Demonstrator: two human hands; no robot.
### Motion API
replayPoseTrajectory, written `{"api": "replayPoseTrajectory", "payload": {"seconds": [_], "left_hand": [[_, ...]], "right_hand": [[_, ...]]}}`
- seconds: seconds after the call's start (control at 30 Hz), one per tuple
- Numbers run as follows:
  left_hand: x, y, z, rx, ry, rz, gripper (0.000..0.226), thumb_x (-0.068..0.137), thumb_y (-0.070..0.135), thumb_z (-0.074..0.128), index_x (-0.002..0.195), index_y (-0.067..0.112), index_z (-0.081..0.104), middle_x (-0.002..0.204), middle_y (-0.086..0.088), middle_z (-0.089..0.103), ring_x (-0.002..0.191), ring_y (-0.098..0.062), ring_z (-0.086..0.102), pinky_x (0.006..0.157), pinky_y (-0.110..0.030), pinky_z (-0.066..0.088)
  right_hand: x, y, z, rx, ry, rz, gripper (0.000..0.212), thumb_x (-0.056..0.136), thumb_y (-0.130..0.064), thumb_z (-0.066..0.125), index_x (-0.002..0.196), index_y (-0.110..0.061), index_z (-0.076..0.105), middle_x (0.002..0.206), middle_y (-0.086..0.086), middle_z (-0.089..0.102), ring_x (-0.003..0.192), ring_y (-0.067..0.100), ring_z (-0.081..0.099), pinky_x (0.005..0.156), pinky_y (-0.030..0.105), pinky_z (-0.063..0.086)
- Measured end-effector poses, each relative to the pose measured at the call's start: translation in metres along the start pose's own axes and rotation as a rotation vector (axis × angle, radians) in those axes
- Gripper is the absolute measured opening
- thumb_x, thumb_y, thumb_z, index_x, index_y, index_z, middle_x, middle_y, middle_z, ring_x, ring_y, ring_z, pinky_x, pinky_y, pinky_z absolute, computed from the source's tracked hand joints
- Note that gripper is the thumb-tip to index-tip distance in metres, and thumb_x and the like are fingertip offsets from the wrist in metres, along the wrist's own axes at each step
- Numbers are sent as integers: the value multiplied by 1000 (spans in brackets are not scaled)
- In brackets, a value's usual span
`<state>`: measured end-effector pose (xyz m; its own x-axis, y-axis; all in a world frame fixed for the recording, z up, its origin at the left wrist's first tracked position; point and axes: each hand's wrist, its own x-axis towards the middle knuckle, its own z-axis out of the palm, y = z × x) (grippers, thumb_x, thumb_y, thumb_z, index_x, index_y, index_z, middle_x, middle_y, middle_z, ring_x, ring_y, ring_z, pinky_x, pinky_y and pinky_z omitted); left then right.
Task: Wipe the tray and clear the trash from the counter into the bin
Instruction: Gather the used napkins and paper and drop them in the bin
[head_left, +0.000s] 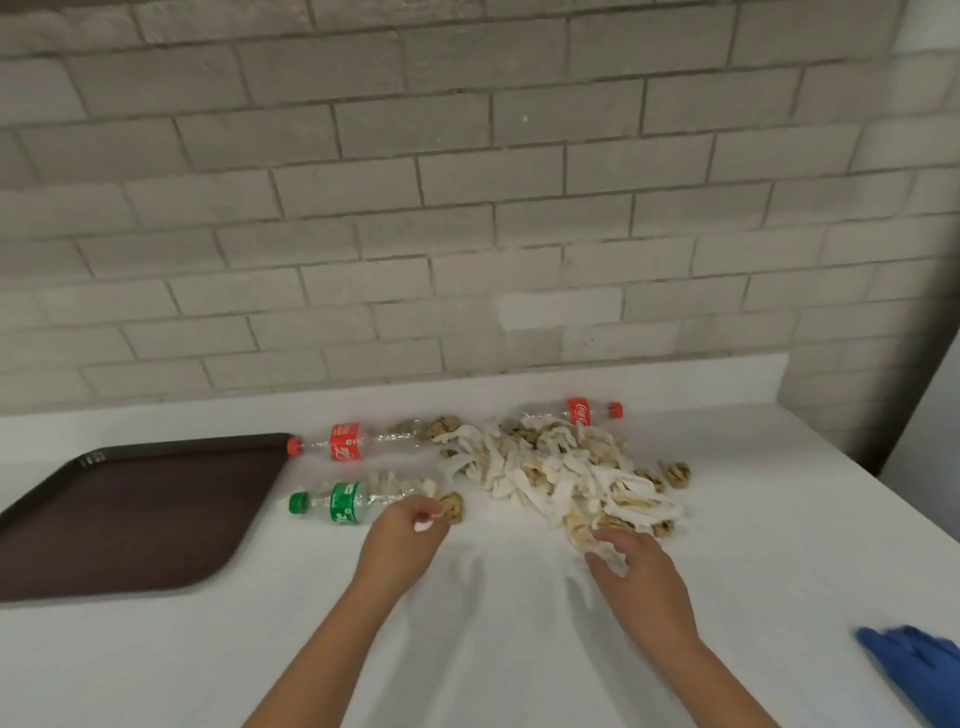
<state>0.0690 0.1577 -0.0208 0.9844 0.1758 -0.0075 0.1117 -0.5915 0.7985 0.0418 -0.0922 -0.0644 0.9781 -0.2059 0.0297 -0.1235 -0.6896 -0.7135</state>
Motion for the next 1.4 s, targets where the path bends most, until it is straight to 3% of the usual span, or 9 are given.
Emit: {"api": "replayPoseTrajectory", "payload": {"seconds": [0.23,0.37,0.63,0.83,0.97,1.13,1.2,1.27,1.4], "left_hand": [[129,-34,-23,498,20,-77,49,83,54,55,121,22,56,116,-6,62,107,-25,58,90,-31,44],[169,-34,-4,787,-208,-216,81,67,75,48,129,22,47,130,-4,54,119,-28,51,103,-44,36],[194,-41,12,821,-287,-103,37,83,23,56,118,10,57,119,-6,58,109,-20,55,86,-26,46],[192,-30,5,582,-241,-27,29,89,5,43,108,8,64,120,-7,59,109,-24,57,88,-27,45],[197,-7,-22,228,-17,-53,32,84,-4,40,80,10,68,87,-2,61,73,-24,60,61,-25,43],[226,-5,-79,396,41,-94,19,81,-5,50,63,-5,41,80,-18,60,81,-30,59,77,-34,48],[226,-20,-94,658,-17,-7,19,77,3,66,76,-5,48,75,-15,58,76,-32,61,73,-36,53],[221,-39,-97,849,-101,-129,38,87,34,58,109,3,56,109,-19,57,101,-34,57,89,-34,46],[216,-91,-76,878,-368,-366,77,70,61,67,128,13,50,134,-14,42,120,-26,45,98,-30,39]], "right_hand": [[32,-47,64,-162,-180,-318,37,94,-39,51,131,-34,52,114,-13,44,100,-5,46,75,1,33],[58,-86,100,-314,-250,-460,48,96,-37,45,143,-32,36,139,-3,37,122,15,44,93,25,43],[101,-106,146,-485,-359,-496,35,94,-25,50,127,-15,53,125,8,51,113,28,47,90,34,43],[121,-101,132,-252,-211,-440,26,93,-23,43,117,-14,49,80,-1,56,67,17,52,49,18,32],[166,-128,117,-104,-88,-464,33,97,-20,40,129,-24,48,90,0,59,71,17,59,61,27,44],[243,-175,145,-256,-122,-531,26,94,-6,42,110,-13,62,106,10,46,84,30,59,75,33,50],[265,-186,163,-458,-215,-531,29,96,-10,43,121,-10,57,121,13,43,100,29,56,86,33,47],[276,-190,177,-643,-318,-532,33,97,-18,46,128,-9,52,129,14,41,111,28,51,93,32,43],[277,-184,201,-858,-437,-516,41,92,-22,56,130,-6,50,134,15,42,117,26,51,97,33,42]]}}
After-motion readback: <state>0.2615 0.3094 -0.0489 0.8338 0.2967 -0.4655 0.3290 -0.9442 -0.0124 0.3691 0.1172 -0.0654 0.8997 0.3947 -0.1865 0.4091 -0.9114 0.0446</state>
